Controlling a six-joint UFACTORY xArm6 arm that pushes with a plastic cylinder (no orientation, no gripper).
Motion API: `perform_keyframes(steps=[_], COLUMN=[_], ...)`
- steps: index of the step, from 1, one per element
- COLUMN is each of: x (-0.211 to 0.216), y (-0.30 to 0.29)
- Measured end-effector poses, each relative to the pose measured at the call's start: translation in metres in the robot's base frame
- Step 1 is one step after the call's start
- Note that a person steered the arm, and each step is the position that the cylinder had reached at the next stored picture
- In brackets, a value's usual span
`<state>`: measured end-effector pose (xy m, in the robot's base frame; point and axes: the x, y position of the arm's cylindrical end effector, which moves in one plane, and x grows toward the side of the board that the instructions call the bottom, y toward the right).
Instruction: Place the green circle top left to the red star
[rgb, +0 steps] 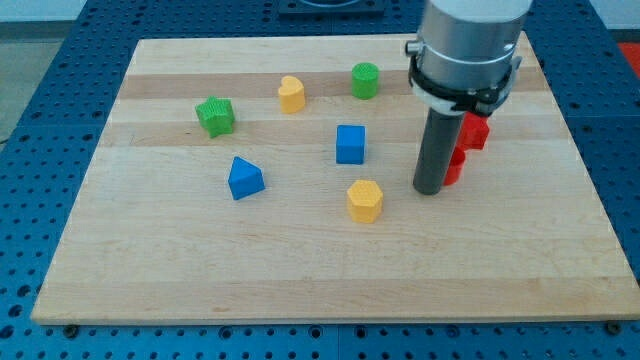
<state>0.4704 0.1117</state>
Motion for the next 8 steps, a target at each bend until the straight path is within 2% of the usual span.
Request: perform_keyframes(steps=[1,2,3,4,6,7,8], x=[-0.016,-0.024,-0.063,-0.119,-0.187,-0.231,-0.238], y=[0.007,-0.045,-0.087,-0.083,-0.088,-0.117,-0.074])
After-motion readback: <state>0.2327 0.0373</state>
